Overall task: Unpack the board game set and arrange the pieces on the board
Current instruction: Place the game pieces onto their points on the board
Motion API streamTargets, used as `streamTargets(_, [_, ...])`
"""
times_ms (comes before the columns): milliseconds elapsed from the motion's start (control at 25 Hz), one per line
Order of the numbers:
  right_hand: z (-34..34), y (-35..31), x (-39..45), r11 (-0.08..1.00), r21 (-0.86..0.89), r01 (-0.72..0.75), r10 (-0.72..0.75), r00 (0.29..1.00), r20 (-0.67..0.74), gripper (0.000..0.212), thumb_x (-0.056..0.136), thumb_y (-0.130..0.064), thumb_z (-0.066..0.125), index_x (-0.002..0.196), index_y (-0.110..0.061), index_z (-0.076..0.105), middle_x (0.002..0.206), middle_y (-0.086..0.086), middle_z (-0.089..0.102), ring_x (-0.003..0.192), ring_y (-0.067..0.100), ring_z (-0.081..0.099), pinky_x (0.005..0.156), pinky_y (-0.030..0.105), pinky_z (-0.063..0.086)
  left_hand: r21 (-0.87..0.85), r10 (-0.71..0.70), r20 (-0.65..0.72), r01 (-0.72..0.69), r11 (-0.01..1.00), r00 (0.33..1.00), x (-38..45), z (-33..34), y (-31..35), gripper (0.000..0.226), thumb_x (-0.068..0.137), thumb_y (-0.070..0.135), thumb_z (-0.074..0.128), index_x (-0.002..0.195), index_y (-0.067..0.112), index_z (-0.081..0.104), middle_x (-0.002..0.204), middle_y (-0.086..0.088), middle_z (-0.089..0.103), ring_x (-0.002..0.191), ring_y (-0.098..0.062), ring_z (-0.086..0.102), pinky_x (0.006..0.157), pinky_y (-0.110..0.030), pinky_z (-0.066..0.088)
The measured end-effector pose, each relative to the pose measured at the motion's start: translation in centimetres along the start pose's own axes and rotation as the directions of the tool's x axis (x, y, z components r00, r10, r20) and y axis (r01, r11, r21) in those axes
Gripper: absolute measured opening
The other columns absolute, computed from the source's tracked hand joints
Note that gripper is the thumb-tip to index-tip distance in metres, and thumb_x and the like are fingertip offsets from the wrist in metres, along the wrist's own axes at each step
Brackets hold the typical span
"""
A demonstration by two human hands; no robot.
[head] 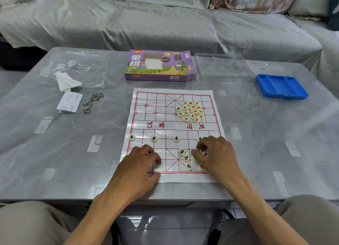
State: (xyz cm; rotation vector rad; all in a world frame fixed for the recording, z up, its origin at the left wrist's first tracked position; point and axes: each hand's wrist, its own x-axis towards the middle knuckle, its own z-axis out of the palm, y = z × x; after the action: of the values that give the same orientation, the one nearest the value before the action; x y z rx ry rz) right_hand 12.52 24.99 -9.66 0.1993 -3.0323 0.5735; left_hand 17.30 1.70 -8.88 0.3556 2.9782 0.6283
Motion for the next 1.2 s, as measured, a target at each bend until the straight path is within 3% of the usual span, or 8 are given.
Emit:
streamTargets(200, [0.2,-0.6,-0.3,0.998,0.063,0.009,-0.01,1.0,0.011,0.02,0.086,-0.033,0.065,0.105,-0.026,0.062,0.108,-0.011,0.063,0.098,0.01,0.051,0.087,0.025,0.041,-0.006,-0.003,0.0,0.003,1.0,1.0,0.0,0.0,0.1,0.031,0.088,0.044,0.059,0.117,0.036,0.056,0.126,0.02,0.045,0.114,-0.003,0.039,0.084,-0.014,0.034])
streamTargets(560, [0.0,-0.4,-0.3,0.998,0.037,-0.05,0.05,0.999,0.004,0.019,0.087,-0.034,0.064,0.103,-0.027,0.058,0.109,-0.011,0.063,0.098,0.01,0.052,0.085,0.025,0.043,-0.016,0.004,-0.005,-0.004,1.0,1.0,0.0,0.2,-0.1,0.026,0.091,0.037,0.057,0.117,0.035,0.057,0.127,0.02,0.046,0.115,-0.003,0.04,0.084,-0.013,0.033])
streamTargets(800, [-0.6,-1.0,-0.7,0.993,0.11,-0.034,0.039,0.998,-0.046,0.02,0.085,-0.034,0.069,0.103,-0.028,0.06,0.104,-0.014,0.061,0.093,0.004,0.047,0.083,0.022,0.04,-0.143,-0.073,-0.105,0.057,0.988,0.992,-0.8,-1.0,-0.8,0.019,0.087,0.033,0.065,0.105,0.031,0.064,0.11,0.02,0.053,0.103,-0.004,0.05,0.083,-0.018,0.044])
streamTargets(960, [-1.3,-3.3,-1.5,0.969,0.241,0.051,-0.04,0.998,-0.05,0.021,0.082,-0.025,0.073,0.098,-0.03,0.06,0.097,-0.018,0.058,0.091,0.006,0.054,0.075,0.014,0.038,-0.145,-0.245,-0.2,0.219,0.965,0.949,-2.1,-2.2,-2.6,0.024,0.089,0.036,0.062,0.111,0.03,0.063,0.11,0.015,0.06,0.102,-0.009,0.054,0.085,-0.026,0.047])
streamTargets(1080, [0.0,-6.5,-1.5,0.934,0.328,0.139,-0.145,0.989,-0.006,0.02,0.083,-0.021,0.071,0.099,-0.029,0.062,0.097,-0.017,0.061,0.085,0.003,0.057,0.074,0.014,0.045,-0.026,-0.324,-0.194,0.325,0.945,0.926,-2.6,-2.6,-3.9,0.037,0.088,0.043,0.061,0.123,0.031,0.056,0.125,0.01,0.054,0.112,-0.014,0.05,0.092,-0.03,0.046])
streamTargets(1200, [2.4,-9.9,-0.6,0.912,0.348,0.218,-0.235,0.972,0.008,0.02,0.084,-0.021,0.067,0.102,-0.027,0.062,0.099,-0.014,0.062,0.085,0.004,0.057,0.074,0.017,0.046,0.004,-0.336,-0.147,0.34,0.94,0.93,-2.4,-2.5,-3.9,0.044,0.086,0.05,0.06,0.126,0.033,0.052,0.13,0.009,0.047,0.117,-0.014,0.045,0.093,-0.029,0.044])
